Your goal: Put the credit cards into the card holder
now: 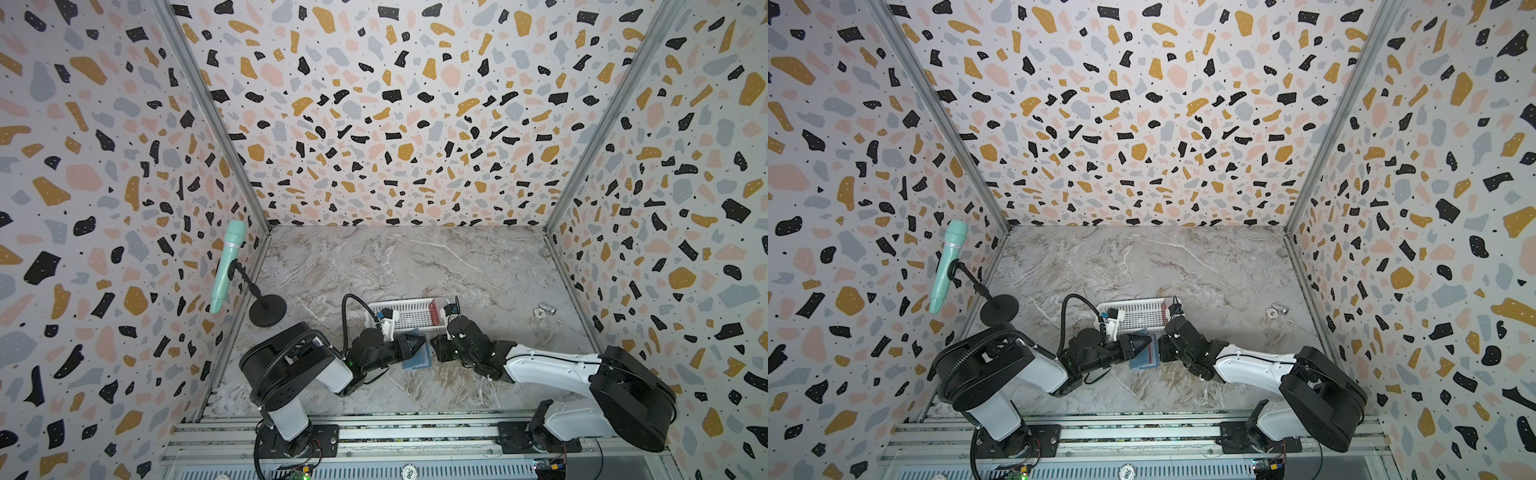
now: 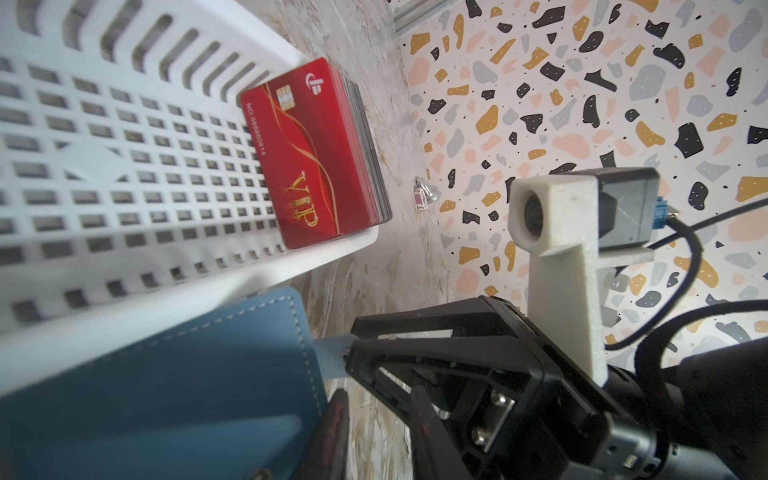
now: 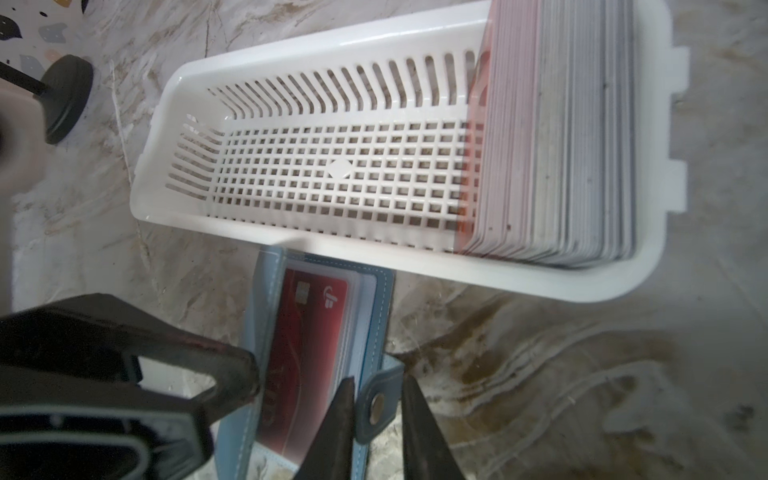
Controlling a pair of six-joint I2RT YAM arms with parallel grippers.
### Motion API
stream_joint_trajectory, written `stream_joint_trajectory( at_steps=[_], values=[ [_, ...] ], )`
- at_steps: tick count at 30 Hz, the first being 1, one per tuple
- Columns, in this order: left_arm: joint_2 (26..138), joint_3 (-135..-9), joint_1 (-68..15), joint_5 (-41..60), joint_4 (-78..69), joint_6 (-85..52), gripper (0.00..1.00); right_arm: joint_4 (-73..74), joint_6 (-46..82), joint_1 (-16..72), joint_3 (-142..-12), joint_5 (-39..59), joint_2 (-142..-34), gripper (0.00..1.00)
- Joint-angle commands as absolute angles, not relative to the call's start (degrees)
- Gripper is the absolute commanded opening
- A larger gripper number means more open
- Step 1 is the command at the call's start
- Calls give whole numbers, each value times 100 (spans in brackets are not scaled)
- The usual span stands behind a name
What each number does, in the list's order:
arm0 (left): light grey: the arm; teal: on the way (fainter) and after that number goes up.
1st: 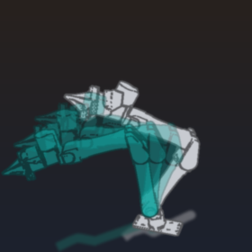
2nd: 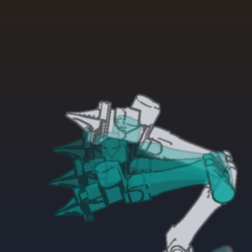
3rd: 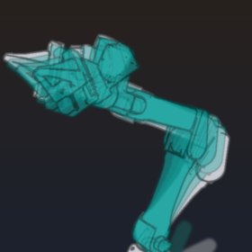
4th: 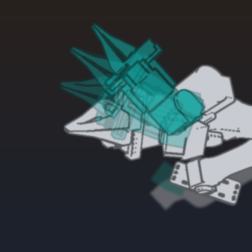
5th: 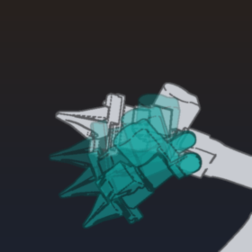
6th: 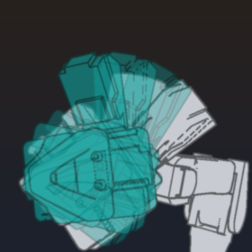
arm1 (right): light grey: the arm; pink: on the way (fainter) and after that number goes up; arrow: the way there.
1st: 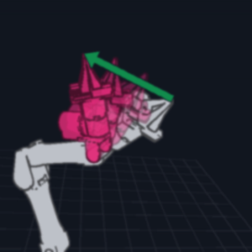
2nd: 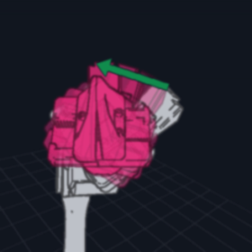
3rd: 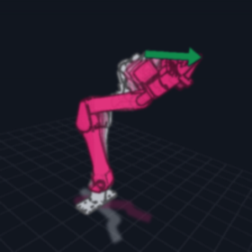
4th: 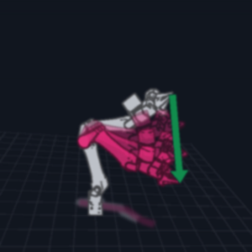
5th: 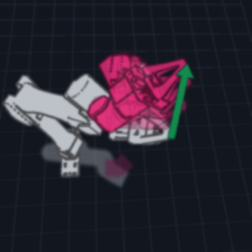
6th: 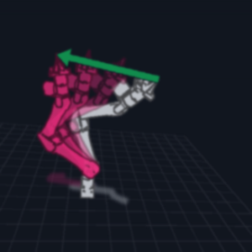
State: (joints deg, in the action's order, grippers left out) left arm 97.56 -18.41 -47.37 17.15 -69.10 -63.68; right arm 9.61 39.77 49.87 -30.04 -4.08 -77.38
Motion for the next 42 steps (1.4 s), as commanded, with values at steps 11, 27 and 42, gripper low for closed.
stream_joint_trajectory(
  at_steps=[11,27,42],
  values=[
    [9076,-1842,-4770,1184,-5185,-5707,16,809,3894,4922,-2997,-328,-7576,10],
    [9057,-2276,-4772,1010,-3533,-5278,10,878,3703,4931,-3110,10,-7587,7],
    [9244,-2189,-4830,1012,-3750,-5379,4,1016,3621,5132,-3578,338,-8216,7]
  ],
)
